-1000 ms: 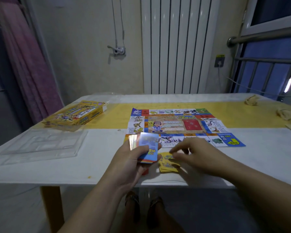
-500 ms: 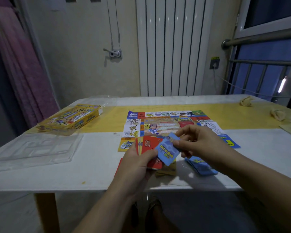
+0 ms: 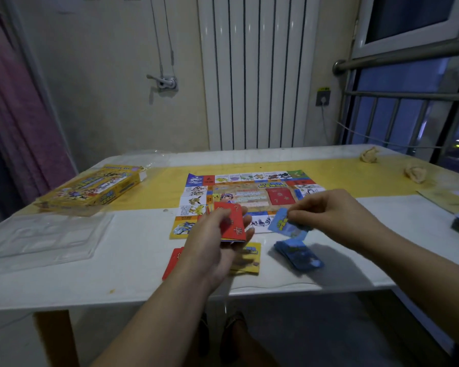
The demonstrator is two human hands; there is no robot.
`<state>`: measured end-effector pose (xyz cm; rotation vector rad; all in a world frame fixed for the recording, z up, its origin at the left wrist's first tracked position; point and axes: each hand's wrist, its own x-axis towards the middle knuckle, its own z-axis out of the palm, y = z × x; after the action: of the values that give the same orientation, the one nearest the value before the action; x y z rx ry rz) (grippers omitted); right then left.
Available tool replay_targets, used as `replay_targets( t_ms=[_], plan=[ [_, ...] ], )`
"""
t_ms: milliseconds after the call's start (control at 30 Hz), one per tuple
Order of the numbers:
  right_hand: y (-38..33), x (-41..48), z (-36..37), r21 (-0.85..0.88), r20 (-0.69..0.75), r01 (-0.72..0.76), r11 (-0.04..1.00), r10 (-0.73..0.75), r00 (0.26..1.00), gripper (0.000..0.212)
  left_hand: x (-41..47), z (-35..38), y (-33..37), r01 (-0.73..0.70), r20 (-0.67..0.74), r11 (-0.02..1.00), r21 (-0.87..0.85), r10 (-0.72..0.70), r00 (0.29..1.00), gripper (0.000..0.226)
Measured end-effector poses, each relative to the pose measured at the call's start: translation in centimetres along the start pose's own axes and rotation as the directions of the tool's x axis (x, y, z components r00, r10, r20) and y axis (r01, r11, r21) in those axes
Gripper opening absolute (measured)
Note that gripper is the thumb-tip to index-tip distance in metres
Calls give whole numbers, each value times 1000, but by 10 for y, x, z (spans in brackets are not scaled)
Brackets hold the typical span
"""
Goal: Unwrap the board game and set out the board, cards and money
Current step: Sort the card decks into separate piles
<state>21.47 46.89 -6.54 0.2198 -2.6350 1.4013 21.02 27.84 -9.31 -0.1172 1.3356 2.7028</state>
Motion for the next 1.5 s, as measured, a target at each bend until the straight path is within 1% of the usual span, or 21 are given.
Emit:
replay_targets(
  t_ms=[67,133,233,300,333,400,433,500,533,600,667,767,867,1033,1133,1200,1267,1300,1367,1433,1500],
  plan=[
    [17,-5,4,-97,-45,-35,995,30,999,7,-2,-3,-1,31,10,998,-58,-31,999,21],
    [30,-11,10,-285,-34,-35,958,26,999,7,-5,-4,-5,12,39,1000,-10,-12,999,21],
    [35,-17,16,-610,9,-9,792,19,1000,13,-10,-3,-10,-12,110,992,127,-2,994,21],
    [31,-18,15,-657,24,32,753,-21,999,14,-13,-2,-13,-13,136,983,184,-12,991,20],
    [27,-17,14,-588,10,49,808,-53,999,13,-15,-2,-14,-9,141,978,207,-21,990,21],
    [16,-14,14,-291,-57,64,954,-85,995,14,-16,0,-18,-15,136,967,253,-20,990,24],
    [9,-11,15,-133,-58,55,990,-63,996,18,-16,1,-20,-35,135,961,276,-2,991,26],
    [-2,-7,19,75,22,8,997,-9,1000,22,-18,4,-22,-75,146,945,319,29,989,29],
    [-7,-6,22,111,65,-7,994,0,998,19,-19,5,-23,-85,151,940,329,36,988,29],
    [-13,-3,26,108,98,-2,994,-9,995,13,-22,6,-22,-99,142,943,317,56,988,27],
    [-17,0,28,129,71,11,992,-20,997,11,-23,3,-17,-110,112,955,275,82,990,21],
    [-21,8,32,220,34,-13,976,5,999,6,-19,-9,-3,-89,27,994,66,87,996,23],
    [-23,18,42,210,93,-50,976,31,995,7,-13,-31,16,-136,-96,989,-52,131,987,28],
    [-38,26,81,128,253,-44,991,10,967,19,-9,-68,42,-221,-178,973,-61,207,962,29],
    [-49,30,109,48,312,39,998,-52,949,26,-15,-82,48,-224,-206,974,-28,214,955,30],
    [-51,31,123,-75,332,122,990,-91,939,30,-20,-86,50,-214,-203,977,-15,207,957,30],
    [-51,33,130,-190,285,196,962,-137,949,34,-26,-86,51,-198,-190,980,-6,193,963,31],
    [-52,33,131,-195,233,207,959,-160,959,34,-28,-86,51,-192,-183,981,18,192,964,32],
    [-56,35,129,-47,148,182,982,-174,974,31,-31,-83,49,-190,-139,979,72,198,970,35],
    [-63,35,122,92,189,153,984,-168,967,32,-33,-76,44,-193,-69,974,118,202,977,36],
    [-67,34,114,97,264,148,984,-169,950,30,-34,-66,37,-181,-14,971,159,186,982,37]
  ],
)
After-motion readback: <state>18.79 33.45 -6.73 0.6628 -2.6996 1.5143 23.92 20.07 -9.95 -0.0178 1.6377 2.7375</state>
